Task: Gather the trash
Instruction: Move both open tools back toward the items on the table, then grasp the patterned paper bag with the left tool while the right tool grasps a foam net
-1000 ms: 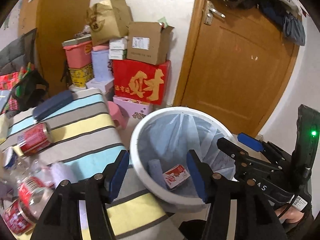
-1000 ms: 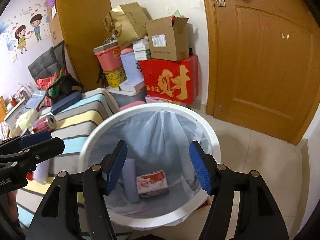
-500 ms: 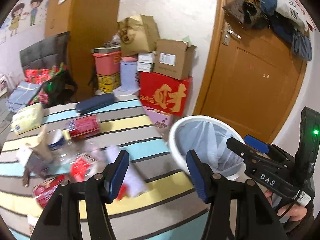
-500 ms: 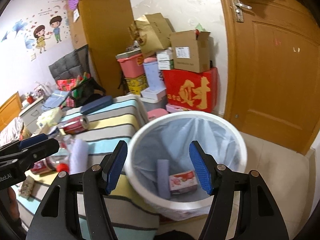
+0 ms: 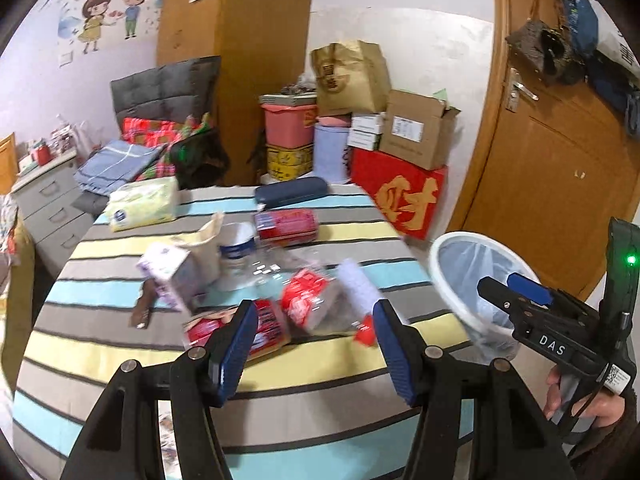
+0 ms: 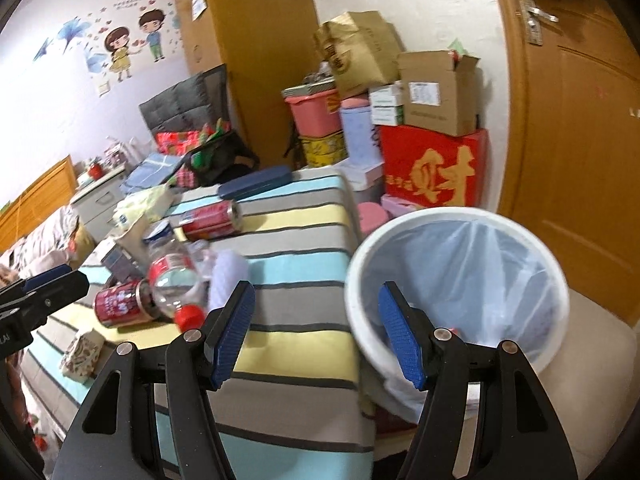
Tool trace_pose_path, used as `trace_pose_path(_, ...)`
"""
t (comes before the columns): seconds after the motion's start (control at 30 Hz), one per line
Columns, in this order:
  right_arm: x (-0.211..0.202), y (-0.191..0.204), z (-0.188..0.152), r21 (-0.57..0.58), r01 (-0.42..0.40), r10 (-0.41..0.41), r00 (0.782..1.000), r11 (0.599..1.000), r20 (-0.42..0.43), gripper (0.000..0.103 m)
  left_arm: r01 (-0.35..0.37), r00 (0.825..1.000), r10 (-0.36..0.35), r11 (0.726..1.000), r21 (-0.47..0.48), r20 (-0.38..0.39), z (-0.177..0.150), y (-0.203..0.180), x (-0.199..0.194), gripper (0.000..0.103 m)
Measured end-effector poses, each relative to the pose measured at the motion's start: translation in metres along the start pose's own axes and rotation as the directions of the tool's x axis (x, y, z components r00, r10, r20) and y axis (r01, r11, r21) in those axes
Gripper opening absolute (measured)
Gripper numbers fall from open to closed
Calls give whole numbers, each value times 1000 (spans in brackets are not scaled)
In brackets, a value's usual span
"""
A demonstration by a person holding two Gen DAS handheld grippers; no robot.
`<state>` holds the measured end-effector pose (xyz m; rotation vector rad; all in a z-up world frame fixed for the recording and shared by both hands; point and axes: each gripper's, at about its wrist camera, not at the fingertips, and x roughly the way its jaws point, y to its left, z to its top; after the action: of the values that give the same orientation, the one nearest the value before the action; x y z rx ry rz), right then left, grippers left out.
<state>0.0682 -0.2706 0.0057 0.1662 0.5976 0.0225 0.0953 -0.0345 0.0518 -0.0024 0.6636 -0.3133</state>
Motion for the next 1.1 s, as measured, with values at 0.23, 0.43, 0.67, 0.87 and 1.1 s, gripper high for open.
trace_pose_path(0.23,15,22,-4,-47,-35,33,998,998,-45,66,-49,998,48,998,-35,-26,-17,37,-6,65)
trace_pose_path(0.43,33,35,-3,-89,-50,42,995,995,-91,66,-72,996,69,995,-69,-55,-37,66,-11,65)
trace_pose_path(0.67,49,44,0,-127,-83,64,986,988,-152,66,-82,991,72,993,-87,-115,-55,89,-6,71)
trace_pose_path(0.87,65,48,0,-134,-107,77,974,985,-212,66,-61,986,44,993,-104,-158,-73,94,2,71)
trace_pose_path(1.1,72,50,-1,-145,-116,78,967,983,-243,66,-100,978,77,989,-110,-193,-81,103,12,71)
